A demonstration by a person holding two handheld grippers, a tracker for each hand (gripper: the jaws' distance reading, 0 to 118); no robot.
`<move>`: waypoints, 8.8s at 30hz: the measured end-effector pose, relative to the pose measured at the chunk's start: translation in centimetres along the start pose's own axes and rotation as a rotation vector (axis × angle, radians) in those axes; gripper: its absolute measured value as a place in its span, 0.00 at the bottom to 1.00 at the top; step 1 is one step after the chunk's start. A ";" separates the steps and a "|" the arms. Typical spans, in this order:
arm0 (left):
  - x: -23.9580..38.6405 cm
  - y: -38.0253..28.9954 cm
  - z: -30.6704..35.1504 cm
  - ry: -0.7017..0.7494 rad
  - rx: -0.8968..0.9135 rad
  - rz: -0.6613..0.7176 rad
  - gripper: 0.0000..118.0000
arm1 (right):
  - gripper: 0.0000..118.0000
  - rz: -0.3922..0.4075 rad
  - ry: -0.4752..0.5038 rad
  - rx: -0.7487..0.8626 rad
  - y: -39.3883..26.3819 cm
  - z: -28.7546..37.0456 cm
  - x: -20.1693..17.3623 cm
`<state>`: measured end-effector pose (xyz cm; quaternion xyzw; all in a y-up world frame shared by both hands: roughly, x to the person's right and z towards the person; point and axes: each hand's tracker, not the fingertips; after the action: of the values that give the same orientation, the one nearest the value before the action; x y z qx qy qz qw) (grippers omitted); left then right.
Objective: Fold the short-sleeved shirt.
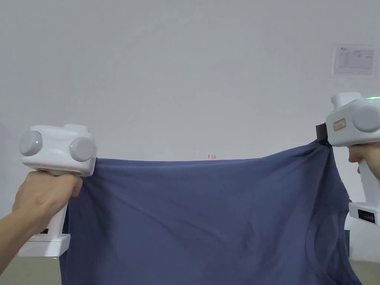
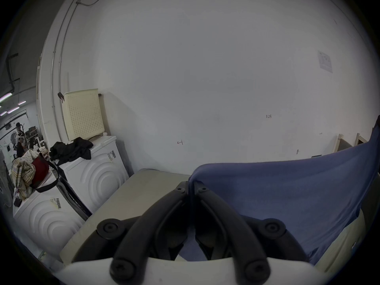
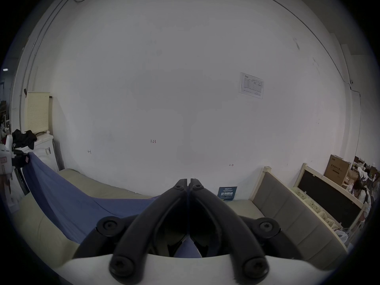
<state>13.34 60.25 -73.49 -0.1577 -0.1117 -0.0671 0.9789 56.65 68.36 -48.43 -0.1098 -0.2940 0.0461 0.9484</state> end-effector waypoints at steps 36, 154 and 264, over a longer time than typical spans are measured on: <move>-8.1 -42.4 18.3 -0.154 -0.511 -0.108 0.00 | 0.02 -0.100 0.199 -0.561 -44.7 28.3 0.2; -6.7 -42.2 7.5 -0.276 -0.618 -0.047 0.01 | 0.03 -0.103 0.212 -0.732 -47.1 12.4 -0.2; -9.7 -41.6 25.8 -0.223 -0.376 0.052 0.00 | 0.00 -0.202 0.186 -0.473 -45.6 32.3 -1.1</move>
<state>-8.04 30.35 -39.75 -0.3469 -0.2007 -0.0438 0.9151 38.46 29.75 -12.33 -0.3021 -0.2179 -0.1291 0.9190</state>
